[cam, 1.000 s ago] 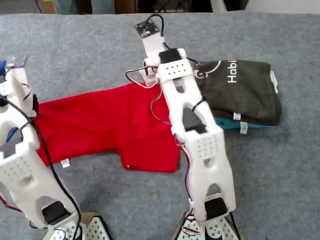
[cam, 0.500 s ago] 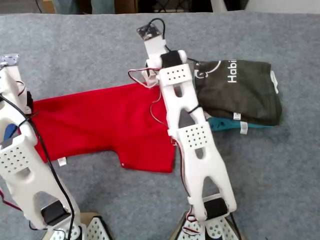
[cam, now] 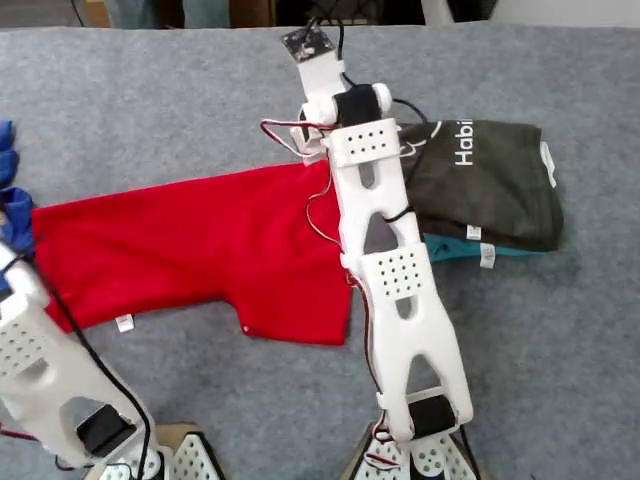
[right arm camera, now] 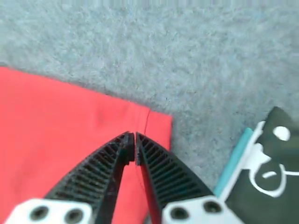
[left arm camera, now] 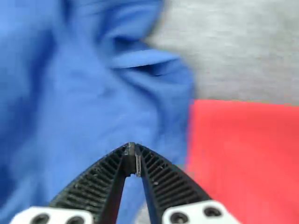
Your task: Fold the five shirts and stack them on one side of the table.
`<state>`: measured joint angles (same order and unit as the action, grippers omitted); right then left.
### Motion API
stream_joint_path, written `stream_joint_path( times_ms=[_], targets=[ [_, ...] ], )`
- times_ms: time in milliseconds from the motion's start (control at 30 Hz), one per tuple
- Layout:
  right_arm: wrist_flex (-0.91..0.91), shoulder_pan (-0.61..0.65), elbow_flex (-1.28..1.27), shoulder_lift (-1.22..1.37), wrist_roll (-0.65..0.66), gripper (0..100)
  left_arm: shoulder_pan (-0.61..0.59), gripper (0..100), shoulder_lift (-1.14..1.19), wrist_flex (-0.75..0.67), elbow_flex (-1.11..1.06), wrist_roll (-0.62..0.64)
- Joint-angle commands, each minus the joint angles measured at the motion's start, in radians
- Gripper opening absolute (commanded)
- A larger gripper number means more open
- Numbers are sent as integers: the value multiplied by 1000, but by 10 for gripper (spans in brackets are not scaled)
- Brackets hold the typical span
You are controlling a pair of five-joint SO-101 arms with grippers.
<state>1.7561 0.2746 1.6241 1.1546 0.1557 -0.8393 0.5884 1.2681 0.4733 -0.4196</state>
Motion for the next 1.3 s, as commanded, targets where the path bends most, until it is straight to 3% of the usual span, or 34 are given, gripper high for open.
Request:
stream_joint_path(
  times_ms=[0,233,367,600,767,967,1267],
  targets=[
    [9,-3,38,-102,9,15,-74,30,98,-51,51,2],
    [11,-5,38,-173,9,15,-243,30,354,-38,285,-38],
    [11,-3,36,-216,9,15,-305,30,390,89,529,-37],
    [11,-3,35,-229,9,15,-189,30,388,493,1026,-5],
    [14,-3,35,-232,6,15,-97,30,338,496,1168,92],
    [15,23,-93,-328,8,15,-41,30,132,496,998,92],
    [-38,37,-811,-688,12,15,16,29,-405,491,236,106]
  ],
)
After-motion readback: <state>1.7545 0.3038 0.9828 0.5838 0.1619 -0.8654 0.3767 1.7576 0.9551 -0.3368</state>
